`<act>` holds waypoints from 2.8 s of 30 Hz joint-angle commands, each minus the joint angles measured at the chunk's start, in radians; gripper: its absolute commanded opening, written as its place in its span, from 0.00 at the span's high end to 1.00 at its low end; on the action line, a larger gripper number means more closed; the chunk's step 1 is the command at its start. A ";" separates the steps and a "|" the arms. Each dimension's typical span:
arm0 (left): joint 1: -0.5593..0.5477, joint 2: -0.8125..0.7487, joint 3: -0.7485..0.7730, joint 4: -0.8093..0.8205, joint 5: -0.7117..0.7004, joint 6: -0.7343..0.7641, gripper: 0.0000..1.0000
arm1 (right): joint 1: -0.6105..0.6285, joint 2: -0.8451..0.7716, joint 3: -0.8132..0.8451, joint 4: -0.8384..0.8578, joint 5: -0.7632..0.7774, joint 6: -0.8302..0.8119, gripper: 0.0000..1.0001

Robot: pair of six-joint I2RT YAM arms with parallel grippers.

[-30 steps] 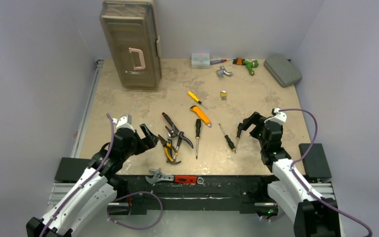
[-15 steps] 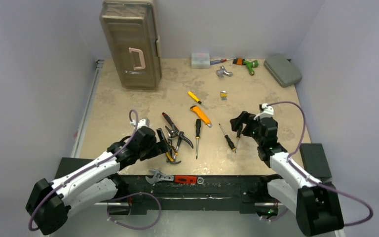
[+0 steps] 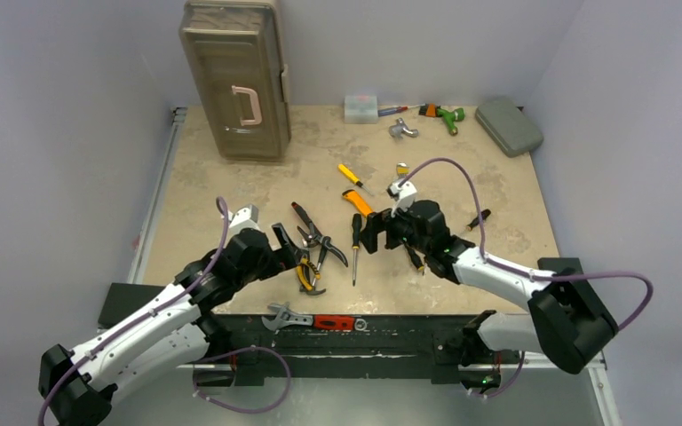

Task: Pack the tool kit

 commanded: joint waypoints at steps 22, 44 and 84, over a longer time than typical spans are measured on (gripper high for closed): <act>0.136 0.089 -0.100 0.156 0.234 -0.024 0.02 | 0.370 0.650 0.652 -0.445 0.384 -0.197 0.07; 0.018 0.864 0.181 0.753 0.341 -0.070 0.13 | 0.090 0.594 0.555 -0.437 0.529 -0.051 0.46; 0.702 0.299 0.535 0.270 0.322 0.459 0.05 | -0.099 0.573 1.042 -0.161 -0.227 -0.004 0.01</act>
